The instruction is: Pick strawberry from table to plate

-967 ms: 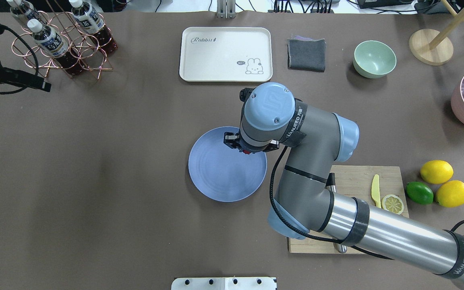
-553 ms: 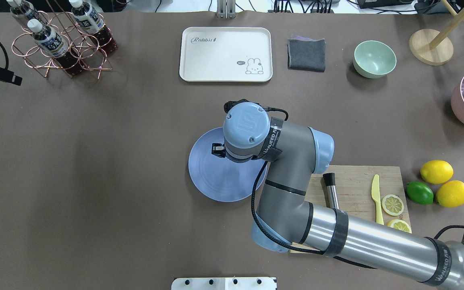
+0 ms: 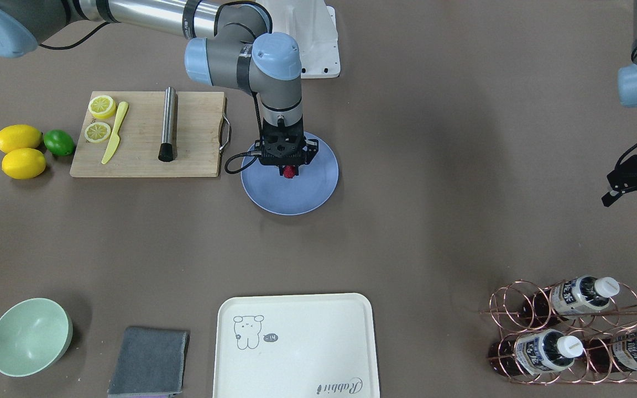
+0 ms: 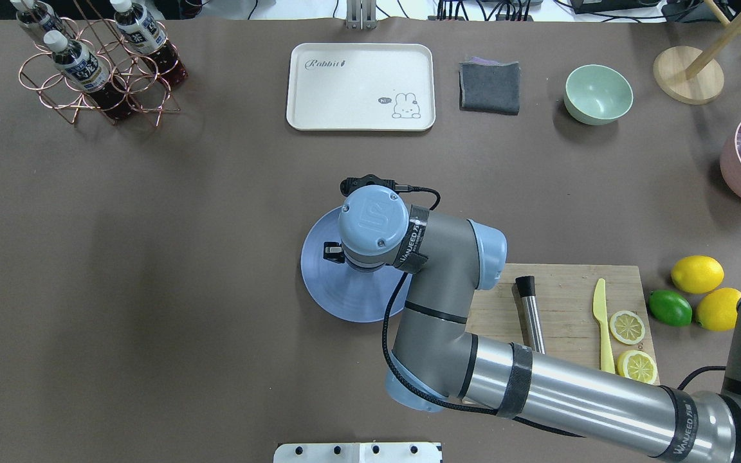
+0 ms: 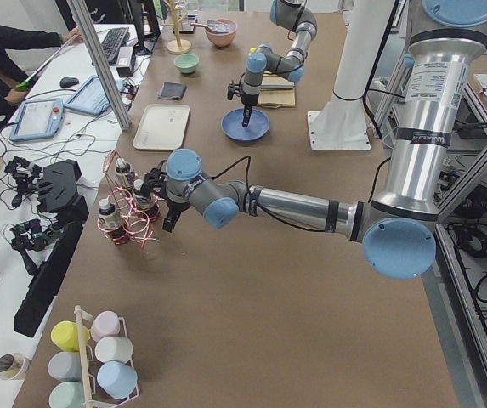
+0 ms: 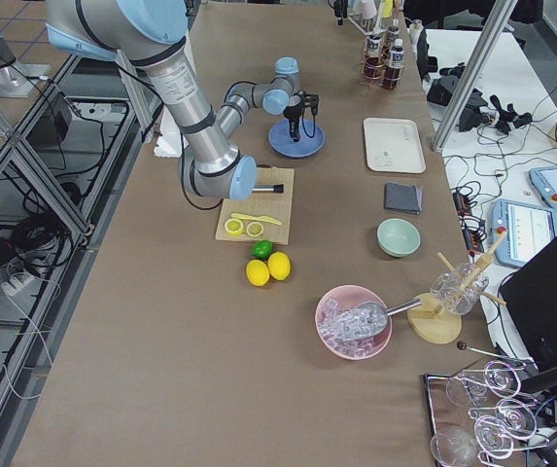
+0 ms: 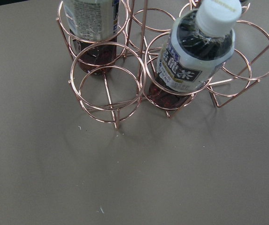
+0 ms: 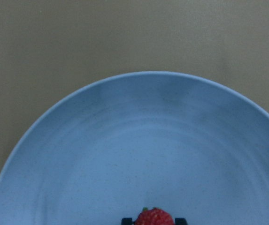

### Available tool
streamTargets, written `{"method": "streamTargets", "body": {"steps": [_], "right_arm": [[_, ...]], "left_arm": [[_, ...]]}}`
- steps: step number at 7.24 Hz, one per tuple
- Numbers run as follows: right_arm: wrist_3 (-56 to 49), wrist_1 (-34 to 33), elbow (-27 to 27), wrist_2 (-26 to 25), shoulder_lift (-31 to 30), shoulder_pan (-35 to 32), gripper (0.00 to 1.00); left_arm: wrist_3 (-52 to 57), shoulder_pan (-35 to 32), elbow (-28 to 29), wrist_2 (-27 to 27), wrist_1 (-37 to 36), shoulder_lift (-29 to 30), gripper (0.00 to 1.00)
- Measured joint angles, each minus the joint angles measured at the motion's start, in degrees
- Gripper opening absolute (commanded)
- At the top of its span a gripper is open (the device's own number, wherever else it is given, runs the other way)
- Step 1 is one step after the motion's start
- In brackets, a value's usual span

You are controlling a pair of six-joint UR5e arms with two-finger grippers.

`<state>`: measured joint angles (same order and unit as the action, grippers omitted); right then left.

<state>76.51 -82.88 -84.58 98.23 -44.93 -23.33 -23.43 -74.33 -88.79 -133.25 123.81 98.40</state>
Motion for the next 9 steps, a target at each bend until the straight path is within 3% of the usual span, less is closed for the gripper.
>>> {"method": "streamTargets", "body": {"steps": [2, 4, 7, 9], "right_arm": [[1.16, 0.75, 0.0, 0.0, -0.11, 0.01, 1.0], [2.09, -2.39, -4.22, 1.15, -0.8, -1.52, 1.0], [-2.65, -15.55, -19.47, 9.9, -8.41, -10.61, 1.0], [-17.48, -19.81, -26.75, 15.01, -18.82, -19.97, 1.0]], "left_arm": [[0.15, -0.17, 0.1, -0.15, -0.12, 0.03, 0.98], [0.15, -0.23, 0.1, -0.58, -0.01, -0.05, 0.98], [1.36, -1.2, 0.04, -2.23, 0.01, -0.5, 0.98], [10.82, -5.18, -0.41, -2.29, -5.16, -1.13, 0.98]]}}
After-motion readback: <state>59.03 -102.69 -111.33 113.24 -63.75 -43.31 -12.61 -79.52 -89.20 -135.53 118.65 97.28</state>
